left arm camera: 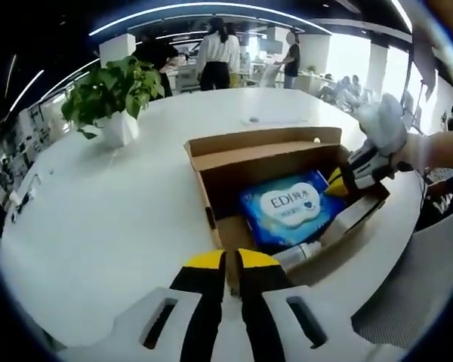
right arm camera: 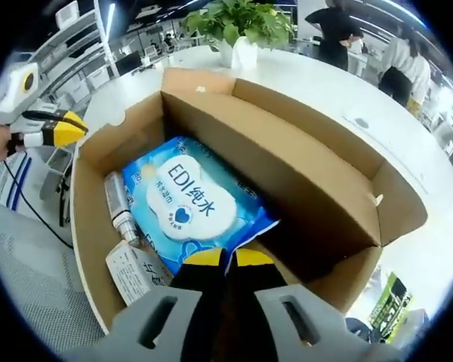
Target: Operate the shoe box by opening the lid, removing the specified soft item, and placing it in the target area until the item is outside and the box remains undamaged.
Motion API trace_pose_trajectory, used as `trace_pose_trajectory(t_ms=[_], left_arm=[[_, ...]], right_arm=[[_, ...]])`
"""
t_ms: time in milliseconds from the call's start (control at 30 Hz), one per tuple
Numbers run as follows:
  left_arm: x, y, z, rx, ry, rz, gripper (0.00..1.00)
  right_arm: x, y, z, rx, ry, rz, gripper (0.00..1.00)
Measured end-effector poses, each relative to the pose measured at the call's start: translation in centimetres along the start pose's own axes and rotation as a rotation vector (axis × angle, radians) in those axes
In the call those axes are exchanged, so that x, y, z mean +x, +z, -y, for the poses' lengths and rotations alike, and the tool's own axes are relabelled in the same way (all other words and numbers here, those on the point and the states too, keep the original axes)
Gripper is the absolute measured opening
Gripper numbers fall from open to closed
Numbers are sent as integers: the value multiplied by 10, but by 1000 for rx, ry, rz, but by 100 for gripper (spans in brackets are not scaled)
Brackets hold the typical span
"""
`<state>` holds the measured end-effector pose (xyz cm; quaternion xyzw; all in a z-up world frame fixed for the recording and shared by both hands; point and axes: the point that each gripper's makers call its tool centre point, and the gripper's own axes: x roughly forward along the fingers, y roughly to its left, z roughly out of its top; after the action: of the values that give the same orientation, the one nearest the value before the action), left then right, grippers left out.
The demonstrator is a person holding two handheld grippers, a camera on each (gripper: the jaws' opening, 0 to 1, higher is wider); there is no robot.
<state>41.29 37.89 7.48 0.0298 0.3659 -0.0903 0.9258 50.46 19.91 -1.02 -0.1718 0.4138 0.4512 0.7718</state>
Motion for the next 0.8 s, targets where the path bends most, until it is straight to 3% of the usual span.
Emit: trace_pose_trajectory(t_ms=[167, 367, 500, 800], left_arm=[[8, 17, 10, 33, -22, 6, 7], [30, 25, 26, 68, -61, -36, 11], [44, 20, 36, 65, -94, -97, 15], [69, 8, 38, 80, -94, -176, 17]], right_arm=[[0, 0, 1, 15, 1, 4, 2], [0, 0, 2, 17, -4, 7, 2], [-1, 1, 1, 16, -5, 7, 2], [-1, 1, 1, 18, -6, 9, 2]])
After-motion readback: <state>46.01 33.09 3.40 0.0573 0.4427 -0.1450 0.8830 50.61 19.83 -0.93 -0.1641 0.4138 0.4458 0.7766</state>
